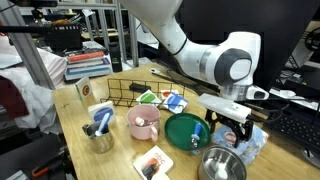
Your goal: Move the pack of marshmallows to the left side of the desk
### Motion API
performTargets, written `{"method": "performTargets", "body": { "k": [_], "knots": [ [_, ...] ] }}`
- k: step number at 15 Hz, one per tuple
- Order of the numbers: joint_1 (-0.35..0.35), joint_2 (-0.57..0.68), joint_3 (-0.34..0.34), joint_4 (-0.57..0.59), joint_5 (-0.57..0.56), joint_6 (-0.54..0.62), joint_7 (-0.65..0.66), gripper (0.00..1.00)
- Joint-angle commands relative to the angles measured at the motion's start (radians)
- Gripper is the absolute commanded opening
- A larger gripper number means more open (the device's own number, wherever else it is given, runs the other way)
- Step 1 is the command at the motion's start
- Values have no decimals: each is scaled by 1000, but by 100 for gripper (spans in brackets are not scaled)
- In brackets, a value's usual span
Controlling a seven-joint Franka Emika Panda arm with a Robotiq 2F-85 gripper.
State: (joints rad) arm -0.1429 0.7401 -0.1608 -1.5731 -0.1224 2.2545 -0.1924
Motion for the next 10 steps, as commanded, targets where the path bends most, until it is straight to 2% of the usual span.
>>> {"method": "performTargets", "body": {
  "k": [1, 10],
  "knots": [
    [-26, 18, 21, 46, 2, -5, 10, 69],
    [-43, 10, 31, 68, 39, -29, 20, 5]
  ]
}}
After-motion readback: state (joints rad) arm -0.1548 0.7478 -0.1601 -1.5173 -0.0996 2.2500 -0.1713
